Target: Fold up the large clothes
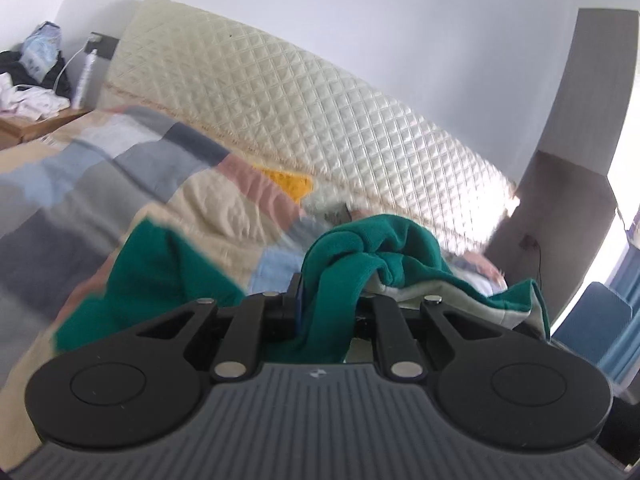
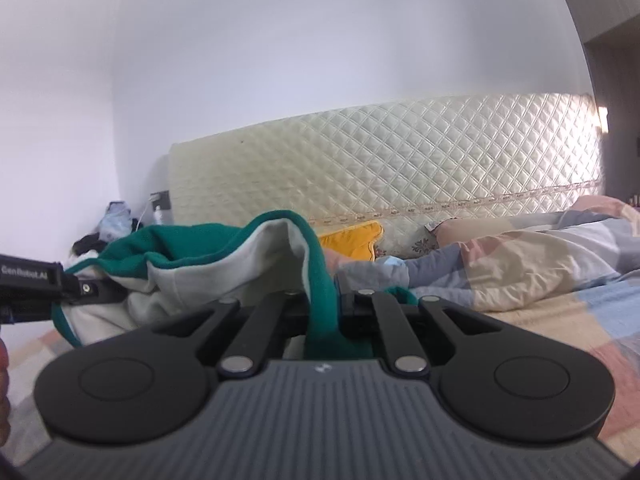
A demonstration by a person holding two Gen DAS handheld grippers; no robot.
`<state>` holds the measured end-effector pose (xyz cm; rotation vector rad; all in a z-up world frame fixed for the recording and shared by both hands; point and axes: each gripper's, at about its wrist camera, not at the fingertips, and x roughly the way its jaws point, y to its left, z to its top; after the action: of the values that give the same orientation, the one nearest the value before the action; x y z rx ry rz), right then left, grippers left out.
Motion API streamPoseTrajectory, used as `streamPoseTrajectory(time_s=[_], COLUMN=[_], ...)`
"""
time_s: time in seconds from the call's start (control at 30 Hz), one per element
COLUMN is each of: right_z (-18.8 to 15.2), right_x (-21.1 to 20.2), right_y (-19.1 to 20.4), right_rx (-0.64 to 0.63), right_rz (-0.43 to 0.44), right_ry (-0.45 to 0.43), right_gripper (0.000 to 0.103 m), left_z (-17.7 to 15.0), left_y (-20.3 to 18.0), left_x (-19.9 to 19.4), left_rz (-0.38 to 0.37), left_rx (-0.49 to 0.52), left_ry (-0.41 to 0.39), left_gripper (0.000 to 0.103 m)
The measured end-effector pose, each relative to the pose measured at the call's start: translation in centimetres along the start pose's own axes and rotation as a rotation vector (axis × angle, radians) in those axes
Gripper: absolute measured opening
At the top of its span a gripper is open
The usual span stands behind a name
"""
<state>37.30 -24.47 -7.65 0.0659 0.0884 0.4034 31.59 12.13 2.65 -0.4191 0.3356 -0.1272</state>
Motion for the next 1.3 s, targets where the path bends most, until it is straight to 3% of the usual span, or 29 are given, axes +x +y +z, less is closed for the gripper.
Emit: streamPoseTrajectory(time_s=[0.2, 0.47, 0.53, 0.63, 0.73, 0.9, 1.0, 1.07, 1.3], right_z=[-3.9, -10.8, -11.1, -10.9, -10.1, -8.8, -7.8, -7.4, -8.4], right_x=[-6.5, -7.7, -8.1, -8.5, -10.0, -12.4, -12.9, -12.7, -9.3], right_y=[0.8, -0.6, -0.7, -0.6, -0.5, -0.1, 0.4, 0.4, 0.9], right_rx=[0.022, 0.148, 0.157, 0.159, 0.203, 0.209, 0.171, 0.179, 0.164], right_rz=[-0.013, -0.066, -0.069, -0.079, -0.06, -0.019, 0.014, 0.047, 0.091], right_ry=[0.104, 0.382, 0.406, 0.456, 0.455, 0.412, 0.34, 0.31, 0.315], right_gripper=[0.009, 0.014, 0.022, 0.039, 0.051, 0.051, 0.06, 0.06, 0.06], left_z=[-7.4, -14.3, -14.6, -14.1, -13.3, -12.0, -10.6, -10.3, -12.2], left_y=[-0.2, 0.4, 0.6, 0.9, 1.3, 1.1, 0.1, -0.4, -0.8], left_x=[-6.1, -5.6, -6.1, -7.5, -8.8, -11.0, -11.8, -11.7, -7.0], left_rz=[0.024, 0.092, 0.07, 0.064, 0.043, -0.024, -0.026, -0.033, 0.025], left_rx=[0.027, 0.042, 0.017, -0.021, -0.058, -0.119, -0.098, -0.075, -0.017], left_ry=[0.081, 0.273, 0.276, 0.242, 0.21, 0.165, 0.105, 0.082, 0.192], left_gripper=[0.016, 0.017, 0.019, 0.035, 0.046, 0.053, 0.055, 0.056, 0.056])
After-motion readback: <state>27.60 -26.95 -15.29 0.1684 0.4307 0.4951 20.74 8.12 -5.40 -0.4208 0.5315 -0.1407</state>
